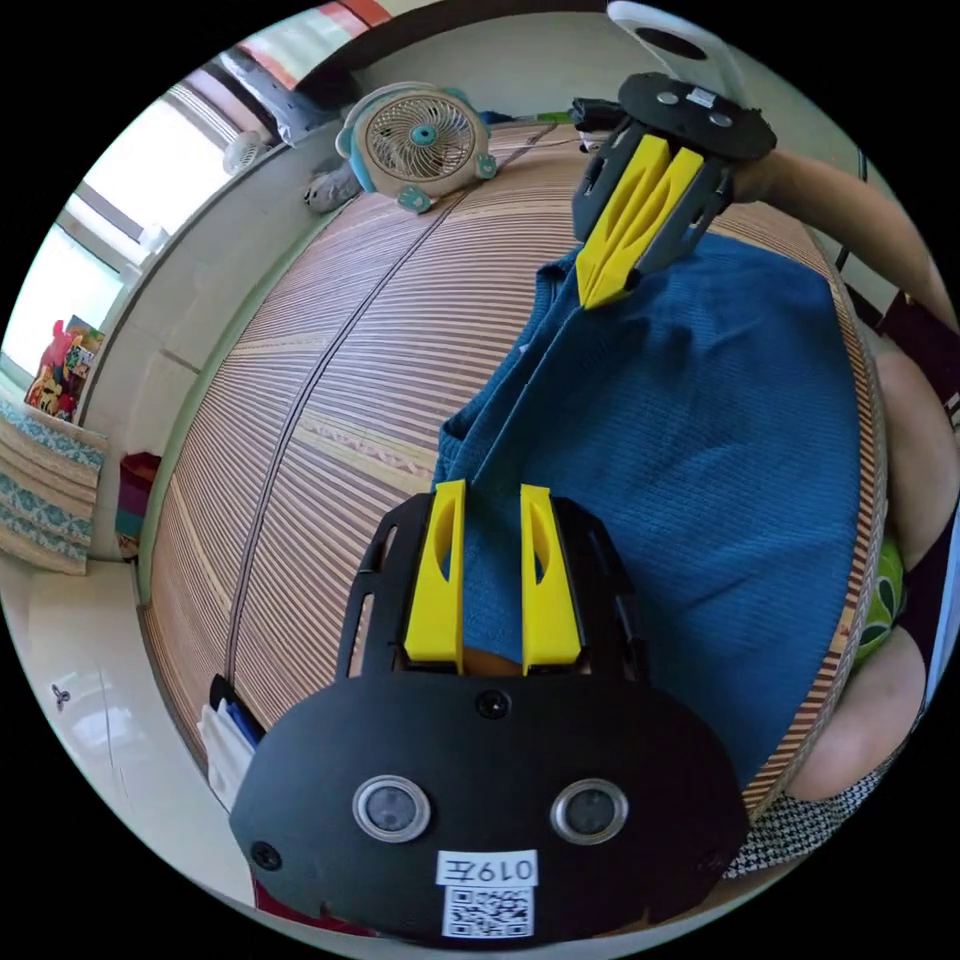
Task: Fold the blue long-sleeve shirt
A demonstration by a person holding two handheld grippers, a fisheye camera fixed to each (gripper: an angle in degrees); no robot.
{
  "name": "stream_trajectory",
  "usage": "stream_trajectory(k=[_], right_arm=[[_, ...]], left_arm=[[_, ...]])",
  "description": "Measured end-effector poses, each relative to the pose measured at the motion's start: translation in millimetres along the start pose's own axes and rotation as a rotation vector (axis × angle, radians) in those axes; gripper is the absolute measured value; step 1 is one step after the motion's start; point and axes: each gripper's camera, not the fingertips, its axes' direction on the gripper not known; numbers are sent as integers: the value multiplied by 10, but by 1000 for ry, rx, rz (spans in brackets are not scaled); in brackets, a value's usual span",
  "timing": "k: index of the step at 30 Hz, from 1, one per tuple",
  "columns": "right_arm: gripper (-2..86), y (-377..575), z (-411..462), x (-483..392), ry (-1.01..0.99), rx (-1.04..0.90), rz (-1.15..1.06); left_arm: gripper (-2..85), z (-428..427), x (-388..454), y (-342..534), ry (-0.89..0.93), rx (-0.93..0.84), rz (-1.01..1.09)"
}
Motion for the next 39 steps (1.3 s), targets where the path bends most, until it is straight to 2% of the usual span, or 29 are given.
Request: stream_trajectory(k=[9, 19, 28, 39], right_arm=[[-10, 210, 190, 170, 16, -25, -13], [-9, 480, 115, 412, 28, -7, 10], [-9, 653, -66, 672, 85, 19, 48], [-5, 768, 313, 1036, 84, -91, 109]], left_arm=[[49, -36, -295, -333, 52, 35, -33], [14, 48, -492, -684, 88, -44, 11], [8, -60, -820, -871, 99, -2, -74], [8, 224, -905, -1205, 36, -124, -89]])
